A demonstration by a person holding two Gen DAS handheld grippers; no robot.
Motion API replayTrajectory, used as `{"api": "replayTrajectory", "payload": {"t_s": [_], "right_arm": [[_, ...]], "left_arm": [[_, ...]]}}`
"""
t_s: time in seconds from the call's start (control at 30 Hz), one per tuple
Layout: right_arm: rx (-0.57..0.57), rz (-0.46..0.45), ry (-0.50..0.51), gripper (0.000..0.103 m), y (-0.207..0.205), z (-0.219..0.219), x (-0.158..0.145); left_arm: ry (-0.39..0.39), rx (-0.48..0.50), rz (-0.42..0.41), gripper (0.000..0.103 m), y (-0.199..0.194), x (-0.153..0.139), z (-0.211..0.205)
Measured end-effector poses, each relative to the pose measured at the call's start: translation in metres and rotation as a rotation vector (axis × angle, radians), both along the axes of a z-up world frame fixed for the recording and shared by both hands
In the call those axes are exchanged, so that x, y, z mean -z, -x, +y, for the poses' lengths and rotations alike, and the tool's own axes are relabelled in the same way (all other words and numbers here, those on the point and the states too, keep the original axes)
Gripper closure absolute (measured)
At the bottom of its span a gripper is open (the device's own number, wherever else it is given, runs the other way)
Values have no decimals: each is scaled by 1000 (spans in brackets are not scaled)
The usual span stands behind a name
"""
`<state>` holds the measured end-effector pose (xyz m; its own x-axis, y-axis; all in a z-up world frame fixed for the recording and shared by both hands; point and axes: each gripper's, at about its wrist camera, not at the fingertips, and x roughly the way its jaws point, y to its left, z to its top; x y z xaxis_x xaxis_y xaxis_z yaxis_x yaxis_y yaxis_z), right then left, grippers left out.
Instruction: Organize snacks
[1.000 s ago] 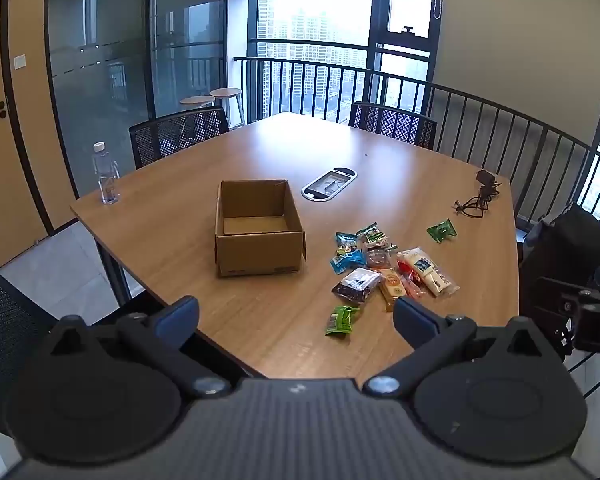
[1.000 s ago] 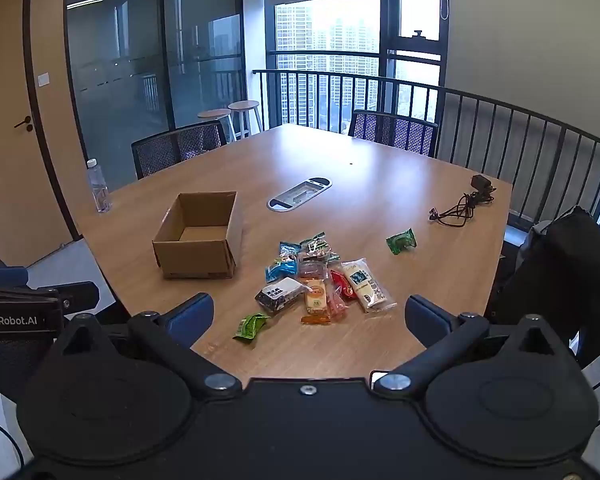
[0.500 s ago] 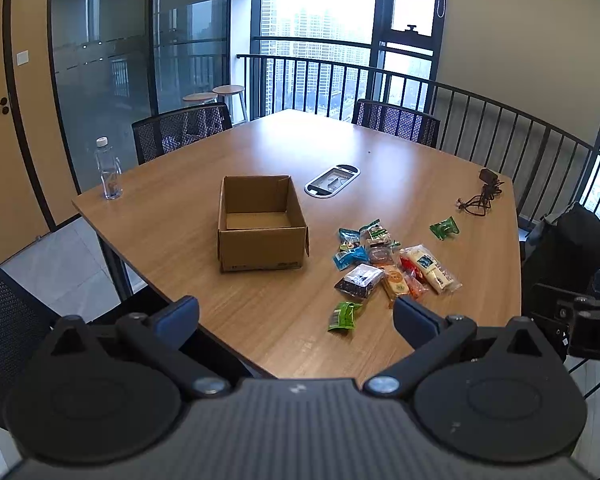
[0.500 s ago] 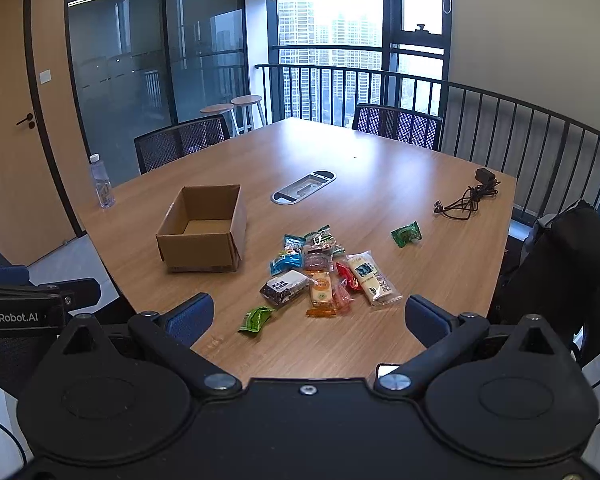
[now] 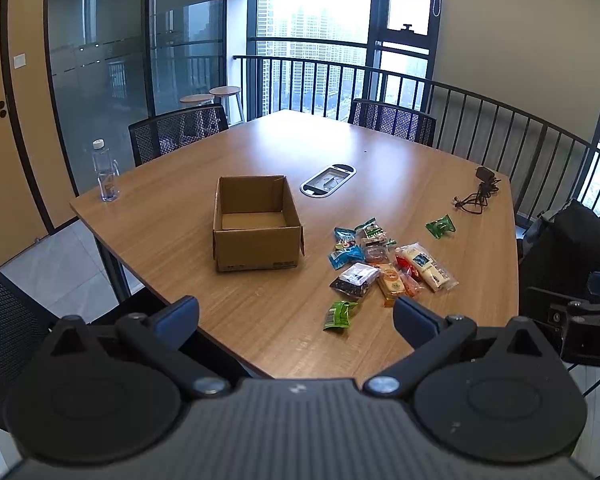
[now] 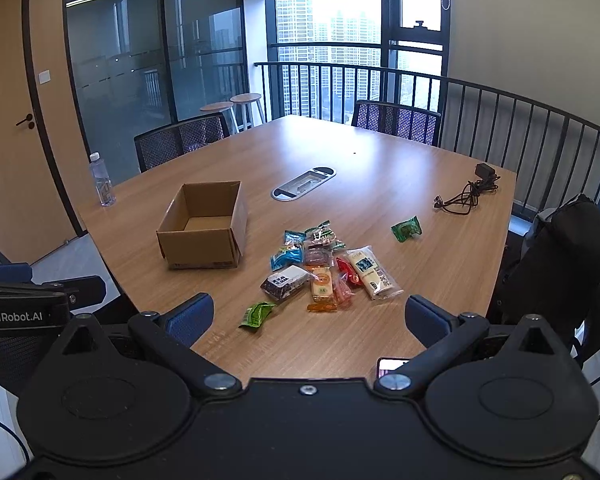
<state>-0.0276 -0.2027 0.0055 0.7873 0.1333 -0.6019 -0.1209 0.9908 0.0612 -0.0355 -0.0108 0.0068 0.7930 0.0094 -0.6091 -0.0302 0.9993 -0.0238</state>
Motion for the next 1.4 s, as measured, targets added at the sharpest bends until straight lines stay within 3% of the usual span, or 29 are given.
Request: {"api": "replayTrajectory", "payload": {"t_s": [0.43, 0.8, 1.4], "right_arm": [[-33, 15, -72, 0, -11, -5, 4], [-46, 48, -82, 1, -46, 8, 10], [-4, 150, -74, 27, -125, 15, 53]], "left_arm": [[4, 3, 22, 0, -6, 1, -2], [1, 35, 51, 0, -44, 6, 8], [71, 167, 212, 8, -138, 62, 7]]}}
